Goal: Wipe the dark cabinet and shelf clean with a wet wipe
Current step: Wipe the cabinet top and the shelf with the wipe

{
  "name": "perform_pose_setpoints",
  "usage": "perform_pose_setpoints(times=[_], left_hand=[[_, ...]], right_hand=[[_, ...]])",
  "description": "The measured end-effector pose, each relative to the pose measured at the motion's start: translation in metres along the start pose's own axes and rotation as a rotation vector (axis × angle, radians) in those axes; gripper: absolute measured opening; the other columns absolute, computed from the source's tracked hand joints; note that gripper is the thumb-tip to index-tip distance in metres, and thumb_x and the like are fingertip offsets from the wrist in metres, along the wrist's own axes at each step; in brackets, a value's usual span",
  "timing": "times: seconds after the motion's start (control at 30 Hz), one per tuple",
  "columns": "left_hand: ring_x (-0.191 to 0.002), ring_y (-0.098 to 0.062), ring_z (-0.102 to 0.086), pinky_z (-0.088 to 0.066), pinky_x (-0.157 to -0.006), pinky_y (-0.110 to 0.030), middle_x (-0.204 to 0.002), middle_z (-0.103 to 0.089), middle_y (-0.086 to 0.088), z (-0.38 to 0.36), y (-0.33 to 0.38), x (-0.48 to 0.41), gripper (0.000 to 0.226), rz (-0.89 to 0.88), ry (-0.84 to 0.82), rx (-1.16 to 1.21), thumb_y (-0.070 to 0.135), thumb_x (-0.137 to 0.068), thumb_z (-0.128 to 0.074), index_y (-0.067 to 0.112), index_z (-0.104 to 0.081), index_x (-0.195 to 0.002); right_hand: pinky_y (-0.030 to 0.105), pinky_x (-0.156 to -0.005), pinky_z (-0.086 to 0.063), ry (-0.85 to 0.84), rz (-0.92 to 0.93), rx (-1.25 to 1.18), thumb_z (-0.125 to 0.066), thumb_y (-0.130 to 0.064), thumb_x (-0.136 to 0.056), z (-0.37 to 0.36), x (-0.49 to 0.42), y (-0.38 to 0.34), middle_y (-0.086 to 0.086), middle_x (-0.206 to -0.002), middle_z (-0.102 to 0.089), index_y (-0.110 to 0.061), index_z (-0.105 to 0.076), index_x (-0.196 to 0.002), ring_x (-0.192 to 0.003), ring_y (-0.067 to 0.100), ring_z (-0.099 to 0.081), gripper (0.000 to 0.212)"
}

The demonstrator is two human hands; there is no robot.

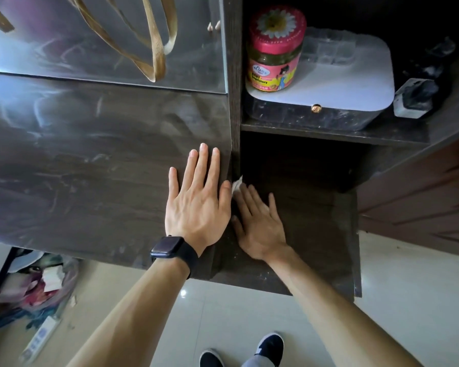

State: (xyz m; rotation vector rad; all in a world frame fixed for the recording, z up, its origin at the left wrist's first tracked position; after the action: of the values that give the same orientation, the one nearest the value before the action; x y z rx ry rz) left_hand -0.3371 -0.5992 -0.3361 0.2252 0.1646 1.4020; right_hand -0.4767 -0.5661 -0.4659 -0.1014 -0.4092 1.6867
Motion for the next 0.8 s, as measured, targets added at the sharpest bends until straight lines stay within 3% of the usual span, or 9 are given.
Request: perform_pose_setpoints(times=[0.1,0.23,0.5,0.8], left_hand=[[-0.151,-0.009,0.012,0.001,-0.123,-0.047,-0.166,0.007,0.008,0.002,0.001,0.0,0.062,0.006,-0.004,0.006,0.048,-0.101,-0.013,0.03,0.0,-0.158],[-0.151,-0.009,0.009,0.0,-0.123,-0.046,-0.166,0.003,0.009,0.0,0.0,-0.001,0.062,0.014,0.016,0.008,0.048,-0.1,-0.017,0.031,-0.004,-0.158],[-0.152,-0.009,0.004,-0.004,-0.123,-0.047,-0.166,-0.003,0.008,0.0,0.0,-0.001,0.062,0.029,0.03,0.004,0.046,-0.099,-0.023,0.03,-0.01,-0.158],[-0.152,-0.01,0.004,-0.002,-0.123,-0.046,-0.166,-0.004,0.008,0.001,0.001,-0.001,0.063,0.034,0.022,0.008,0.046,-0.099,-0.024,0.03,-0.011,-0.158]], right_hand=[[0.049,-0.123,0.004,-0.008,0.01,-0.053,-0.02,-0.048,-0.103,-0.002,0.011,-0.003,-0.005,-0.167,-0.003,-0.03,-0.006,-0.158,-0.153,0.01,0.007,0.06],[0.045,-0.122,0.01,0.013,-0.062,-0.09,-0.023,-0.045,-0.103,0.01,-0.028,-0.005,0.0,-0.167,0.0,-0.026,-0.011,-0.158,-0.153,0.013,0.011,0.058],[0.05,-0.123,-0.008,0.128,-0.036,-0.148,-0.037,-0.039,-0.103,0.013,-0.024,-0.002,0.011,-0.159,-0.028,-0.022,-0.035,-0.15,-0.152,0.03,-0.009,0.051],[0.053,-0.121,-0.01,0.085,-0.099,-0.02,-0.034,-0.046,-0.1,0.009,-0.028,-0.004,0.007,-0.158,-0.031,-0.023,-0.035,-0.151,-0.15,0.03,-0.013,0.056]])
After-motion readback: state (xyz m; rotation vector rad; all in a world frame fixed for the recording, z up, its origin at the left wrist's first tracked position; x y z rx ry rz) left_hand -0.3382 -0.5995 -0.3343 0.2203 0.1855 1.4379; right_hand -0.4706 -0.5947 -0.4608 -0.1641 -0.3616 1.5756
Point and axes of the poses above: each hand's wrist, its own x-axis away from the middle knuckle, its own z-axis out of the back of the hand, y = z × x, the point moved 3 cm from there along -x, towards the middle knuckle
